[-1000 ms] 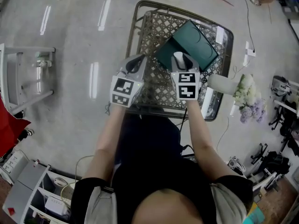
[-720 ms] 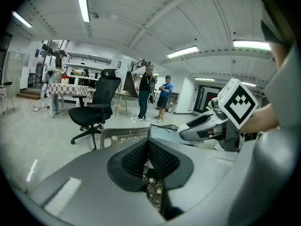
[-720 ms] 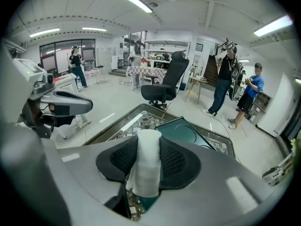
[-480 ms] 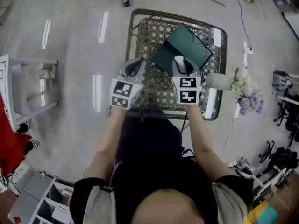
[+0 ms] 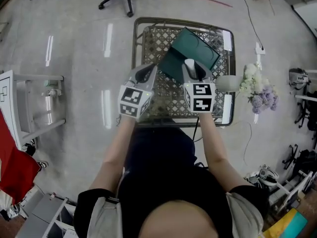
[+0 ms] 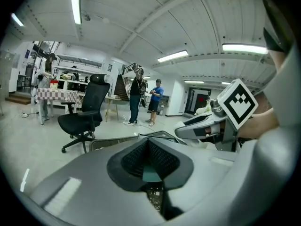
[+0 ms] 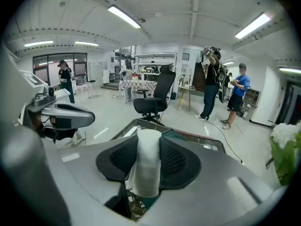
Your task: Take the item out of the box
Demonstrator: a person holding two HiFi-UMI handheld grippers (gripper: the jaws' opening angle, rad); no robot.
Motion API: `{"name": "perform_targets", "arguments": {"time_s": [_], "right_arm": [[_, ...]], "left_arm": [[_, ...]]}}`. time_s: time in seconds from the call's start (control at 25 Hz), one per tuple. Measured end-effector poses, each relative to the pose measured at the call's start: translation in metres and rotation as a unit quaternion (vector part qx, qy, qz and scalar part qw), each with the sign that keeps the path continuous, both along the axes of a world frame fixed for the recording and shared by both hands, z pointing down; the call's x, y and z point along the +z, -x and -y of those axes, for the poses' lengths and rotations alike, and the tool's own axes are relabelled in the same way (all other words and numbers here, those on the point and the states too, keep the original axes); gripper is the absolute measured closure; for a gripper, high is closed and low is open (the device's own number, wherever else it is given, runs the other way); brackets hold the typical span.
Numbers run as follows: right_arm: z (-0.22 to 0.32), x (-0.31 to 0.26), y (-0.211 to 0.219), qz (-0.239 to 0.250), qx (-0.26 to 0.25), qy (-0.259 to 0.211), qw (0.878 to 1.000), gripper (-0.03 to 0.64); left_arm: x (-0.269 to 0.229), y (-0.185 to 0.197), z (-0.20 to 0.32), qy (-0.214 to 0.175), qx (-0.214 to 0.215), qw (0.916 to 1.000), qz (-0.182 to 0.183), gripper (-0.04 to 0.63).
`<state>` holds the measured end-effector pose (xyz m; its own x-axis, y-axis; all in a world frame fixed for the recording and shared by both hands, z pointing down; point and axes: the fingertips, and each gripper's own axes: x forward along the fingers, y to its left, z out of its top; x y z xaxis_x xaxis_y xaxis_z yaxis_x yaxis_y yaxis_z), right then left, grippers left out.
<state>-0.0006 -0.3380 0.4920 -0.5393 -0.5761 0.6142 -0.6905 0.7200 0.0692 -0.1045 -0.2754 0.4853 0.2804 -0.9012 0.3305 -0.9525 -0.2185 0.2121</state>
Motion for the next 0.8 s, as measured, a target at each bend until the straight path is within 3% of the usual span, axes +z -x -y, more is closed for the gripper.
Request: {"name": "perform_targets", "arguments": {"time_s": [0.48,0.8], "right_arm": [[-0.006,-0.032,-0.039,0.057,0.056,-0.018,0.997,0.479],[-0.017,-0.051,-0.074,0.101,0.112,-0.034,0.988,0.479]], "left_arm": [[-0.034,-0.018,0.005,-0.025,0.02,0.9995,-0.003,0.586],[-0.044,-0.035,0.002,-0.039,0.039,0.9984,-0.006,0.586]]}}
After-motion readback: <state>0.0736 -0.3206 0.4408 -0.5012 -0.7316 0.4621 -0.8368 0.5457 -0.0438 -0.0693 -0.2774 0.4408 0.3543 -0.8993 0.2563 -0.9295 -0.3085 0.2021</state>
